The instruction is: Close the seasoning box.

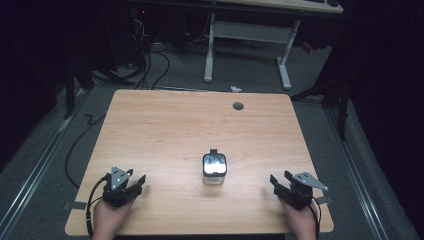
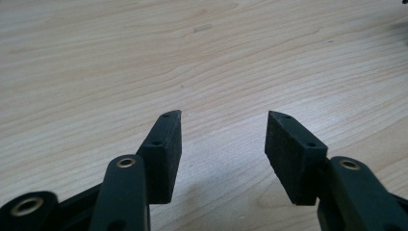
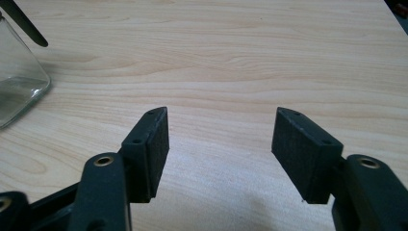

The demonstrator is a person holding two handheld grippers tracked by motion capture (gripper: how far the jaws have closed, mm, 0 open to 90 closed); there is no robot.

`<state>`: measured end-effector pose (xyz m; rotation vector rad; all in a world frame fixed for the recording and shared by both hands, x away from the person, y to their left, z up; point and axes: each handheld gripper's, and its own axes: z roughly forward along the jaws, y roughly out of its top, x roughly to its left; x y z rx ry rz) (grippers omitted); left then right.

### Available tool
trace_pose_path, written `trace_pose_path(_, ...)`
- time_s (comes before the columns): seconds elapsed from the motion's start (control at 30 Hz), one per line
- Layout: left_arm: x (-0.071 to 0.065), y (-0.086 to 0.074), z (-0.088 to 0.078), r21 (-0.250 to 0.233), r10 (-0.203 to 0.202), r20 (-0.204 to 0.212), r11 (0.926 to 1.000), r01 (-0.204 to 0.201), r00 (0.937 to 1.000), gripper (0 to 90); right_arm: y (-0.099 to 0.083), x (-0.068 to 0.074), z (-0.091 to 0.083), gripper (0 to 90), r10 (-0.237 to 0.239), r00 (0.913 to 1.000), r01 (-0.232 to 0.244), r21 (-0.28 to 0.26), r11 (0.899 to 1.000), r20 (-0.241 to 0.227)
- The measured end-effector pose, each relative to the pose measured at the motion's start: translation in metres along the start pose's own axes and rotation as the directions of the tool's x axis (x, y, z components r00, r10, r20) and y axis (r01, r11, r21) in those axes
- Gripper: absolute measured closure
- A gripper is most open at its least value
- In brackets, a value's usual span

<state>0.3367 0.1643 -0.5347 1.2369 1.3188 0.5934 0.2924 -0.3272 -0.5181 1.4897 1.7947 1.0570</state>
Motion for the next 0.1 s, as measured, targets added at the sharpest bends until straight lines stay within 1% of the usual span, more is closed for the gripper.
trace_pose_path(0.03,-0.002,0.0004,-0.0002,0.002,0.007,0.004,1.0,-0.007,1.0,47.9,0.0,0.0,0.0,37.9,0.0,1.0,0.0,0.0,1.0,0.0)
trace_pose_path(0.07,-0.0058,0.0012,-0.0009,-0.004,0.015,0.013,0.9999,-0.015,0.9998,47.9,0.0022,0.001,0.0006,36.3,-0.021,0.9998,0.021,-0.004,1.0,-0.004)
trace_pose_path(0.1,-0.0058,0.0012,-0.0009,-0.004,0.015,0.013,0.9999,-0.015,0.9998,47.9,0.0022,0.001,0.0006,36.3,-0.021,0.9998,0.021,-0.004,1.0,-0.004)
